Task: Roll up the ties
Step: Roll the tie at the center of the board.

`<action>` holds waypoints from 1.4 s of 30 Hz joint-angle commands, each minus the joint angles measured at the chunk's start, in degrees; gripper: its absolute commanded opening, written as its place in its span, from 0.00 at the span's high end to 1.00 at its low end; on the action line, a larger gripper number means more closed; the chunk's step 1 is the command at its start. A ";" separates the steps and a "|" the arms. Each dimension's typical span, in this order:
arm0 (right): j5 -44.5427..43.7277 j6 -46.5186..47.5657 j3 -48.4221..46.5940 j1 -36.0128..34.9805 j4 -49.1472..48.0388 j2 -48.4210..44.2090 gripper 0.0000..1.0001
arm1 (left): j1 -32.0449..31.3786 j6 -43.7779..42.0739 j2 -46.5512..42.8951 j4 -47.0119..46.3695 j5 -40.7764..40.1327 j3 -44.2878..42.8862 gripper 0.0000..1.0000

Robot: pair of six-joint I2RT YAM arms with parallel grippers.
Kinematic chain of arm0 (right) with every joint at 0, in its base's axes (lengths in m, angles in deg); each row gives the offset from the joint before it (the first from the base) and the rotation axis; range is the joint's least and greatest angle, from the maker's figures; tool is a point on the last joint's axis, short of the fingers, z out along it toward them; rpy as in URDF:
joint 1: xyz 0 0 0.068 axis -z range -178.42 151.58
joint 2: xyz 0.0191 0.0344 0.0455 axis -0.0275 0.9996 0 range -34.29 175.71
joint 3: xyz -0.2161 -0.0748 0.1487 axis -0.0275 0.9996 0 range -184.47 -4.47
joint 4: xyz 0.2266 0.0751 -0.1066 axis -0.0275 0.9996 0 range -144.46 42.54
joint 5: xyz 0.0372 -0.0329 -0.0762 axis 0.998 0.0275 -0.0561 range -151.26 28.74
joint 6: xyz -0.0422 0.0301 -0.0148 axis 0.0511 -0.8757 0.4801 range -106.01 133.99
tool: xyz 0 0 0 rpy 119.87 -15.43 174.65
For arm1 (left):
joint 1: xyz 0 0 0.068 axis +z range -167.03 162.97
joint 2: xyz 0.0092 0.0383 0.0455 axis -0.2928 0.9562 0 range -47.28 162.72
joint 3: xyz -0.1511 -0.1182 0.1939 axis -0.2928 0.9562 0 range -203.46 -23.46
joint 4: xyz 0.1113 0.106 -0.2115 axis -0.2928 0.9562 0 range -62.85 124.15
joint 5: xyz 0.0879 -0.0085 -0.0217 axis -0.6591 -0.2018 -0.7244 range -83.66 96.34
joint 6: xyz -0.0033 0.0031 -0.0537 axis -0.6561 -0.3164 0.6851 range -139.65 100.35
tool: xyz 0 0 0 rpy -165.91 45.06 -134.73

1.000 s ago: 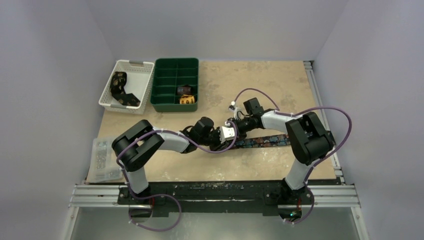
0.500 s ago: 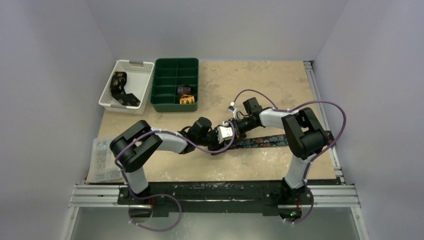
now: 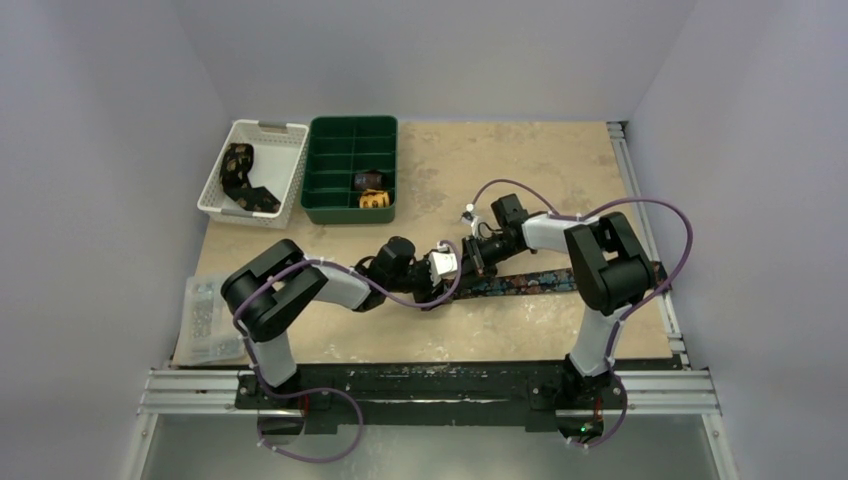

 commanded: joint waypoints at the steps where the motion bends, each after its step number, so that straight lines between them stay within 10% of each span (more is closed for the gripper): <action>1: -8.68 3.56 -0.66 0.67 3.01 2.28 1.00 | 0.22 1.31 1.68 -5.84 2.31 0.49 0.47; 14: -14.62 4.89 -1.43 0.93 5.08 3.17 1.00 | -0.36 2.32 4.21 -8.34 2.01 -1.37 0.62; 42: -16.96 4.51 -2.57 0.94 5.88 5.41 1.00 | -1.13 6.65 7.13 -21.27 -2.15 3.73 0.56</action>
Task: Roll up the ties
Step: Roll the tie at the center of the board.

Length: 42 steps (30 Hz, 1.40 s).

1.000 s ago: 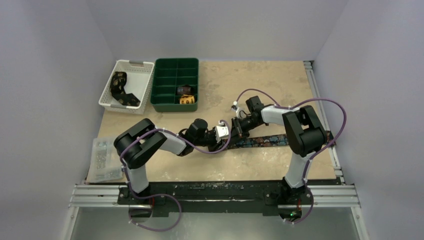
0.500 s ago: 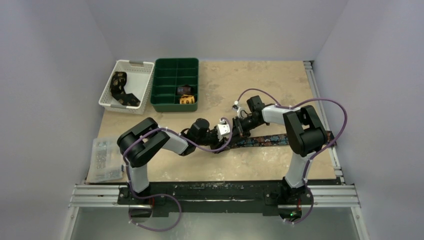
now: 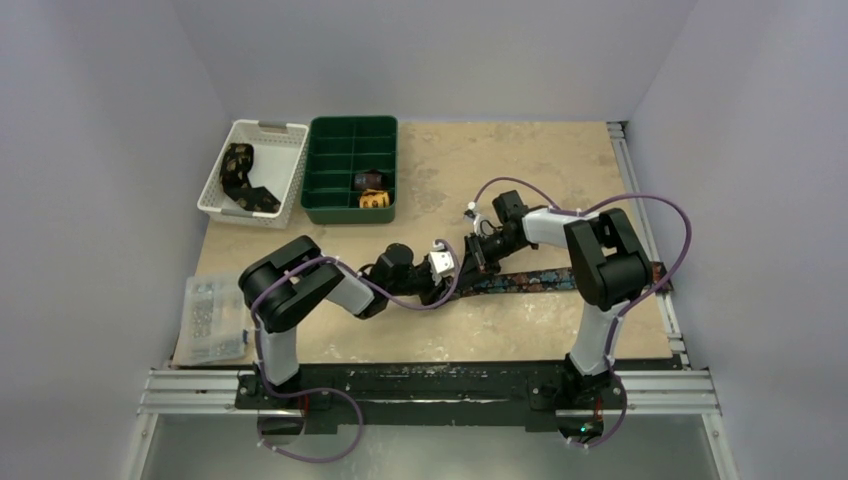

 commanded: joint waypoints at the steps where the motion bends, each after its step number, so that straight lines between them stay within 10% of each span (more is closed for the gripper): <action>1: -13.64 3.43 0.34 -0.03 0.52 3.64 1.00 | -0.28 -0.66 1.75 -6.60 -1.89 2.11 0.55; 7: -14.39 4.63 -0.41 -0.09 1.86 4.57 1.00 | -1.31 0.25 4.13 -12.14 -3.61 3.87 0.59; 12: -14.01 5.50 -0.80 -0.07 2.48 5.55 1.00 | -1.45 -1.73 3.54 -10.84 -2.33 3.53 0.82; 16: -12.28 6.02 -1.82 -0.09 3.34 5.45 1.00 | -2.06 -5.77 -0.56 4.37 -2.43 0.21 0.95; 18: -11.46 6.05 -2.71 -0.10 3.89 4.48 0.85 | -2.13 -6.65 -2.79 13.78 -3.90 -3.01 1.00; 27: -6.88 8.74 -4.64 1.20 6.49 -4.37 0.63 | -2.14 -11.68 -3.99 41.03 -5.72 -11.91 1.00; 42: 3.85 -7.55 4.51 -1.92 -12.59 -6.52 0.54 | -2.14 -11.59 -2.72 46.24 -4.61 -15.18 1.00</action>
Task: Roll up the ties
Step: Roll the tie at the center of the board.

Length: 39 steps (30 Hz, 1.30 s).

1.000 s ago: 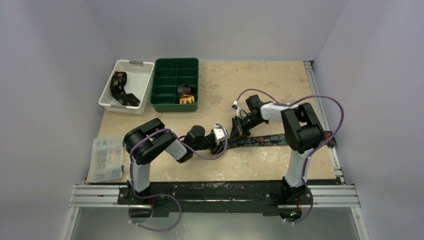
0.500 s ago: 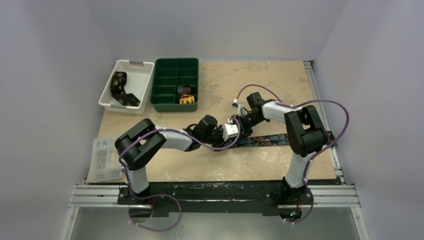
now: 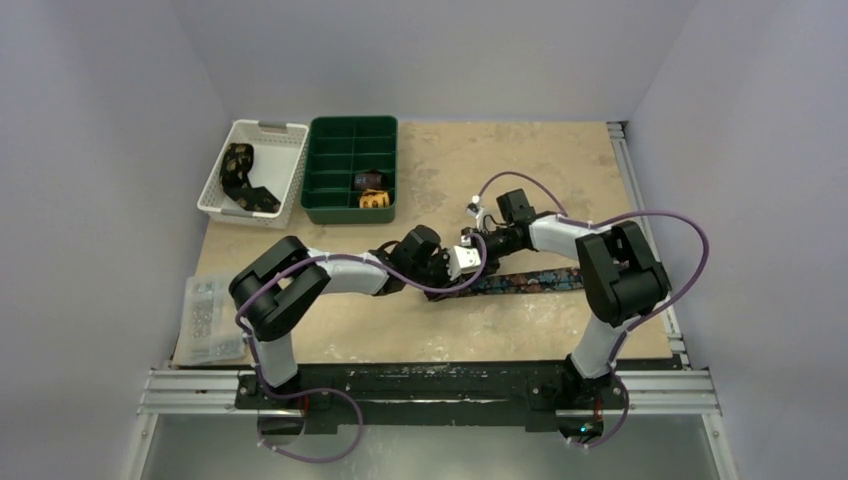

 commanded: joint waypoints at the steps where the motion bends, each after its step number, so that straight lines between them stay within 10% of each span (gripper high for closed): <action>1: 0.06 -2.21 -0.02 -2.50 -4.28 1.48 0.54 | 0.00 -0.88 0.88 8.57 -0.74 0.03 1.00; 5: -2.72 0.60 -0.87 -2.70 -2.34 4.21 0.65 | 0.04 -0.97 1.65 9.55 -1.05 -0.84 1.00; 9: -3.74 4.60 -1.88 -2.71 0.85 6.29 1.00 | 0.03 -0.27 1.99 9.46 -1.40 -1.20 0.97; 15: -6.80 8.42 -1.46 -1.77 3.04 9.15 1.00 | 1.95 4.27 0.80 2.46 1.77 1.70 0.57; 23: -9.50 10.41 -1.26 -0.44 4.89 10.18 1.00 | 4.61 7.98 1.84 -29.55 8.28 11.29 0.27; 39: -17.65 11.02 -6.64 0.61 14.53 11.49 1.00 | 3.30 6.98 3.10 -38.39 6.37 17.25 0.43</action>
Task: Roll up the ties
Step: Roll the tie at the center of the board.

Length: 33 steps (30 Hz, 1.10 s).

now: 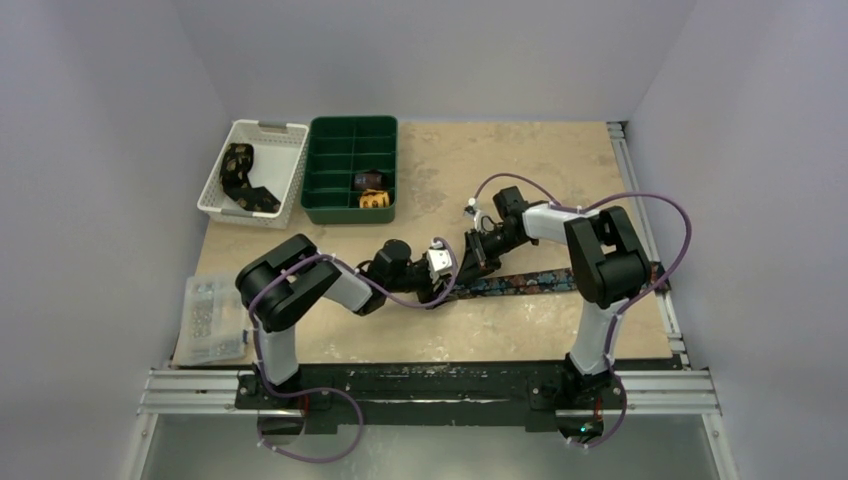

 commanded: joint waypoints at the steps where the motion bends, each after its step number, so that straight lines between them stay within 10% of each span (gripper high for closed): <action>1: -15.54 4.78 -0.34 0.27 5.08 3.69 1.00 | -0.65 -2.27 -0.17 -2.94 -0.16 2.81 0.44; 8: -11.00 9.80 -1.53 0.22 5.12 2.43 1.00 | -2.33 -11.44 -1.70 9.46 -2.91 -1.05 0.88; 11: -9.10 11.82 -4.14 0.26 7.58 0.82 0.80 | -2.94 -14.60 -2.23 16.60 -5.40 -3.52 0.96; 15: -8.55 15.31 -9.30 2.73 15.68 -0.60 0.67 | -2.93 -14.30 -1.14 24.03 -9.76 -6.73 1.00; 33: -14.70 15.31 -10.81 5.29 18.33 6.60 0.73 | 0.53 -13.49 -3.80 31.24 -6.78 -8.86 1.00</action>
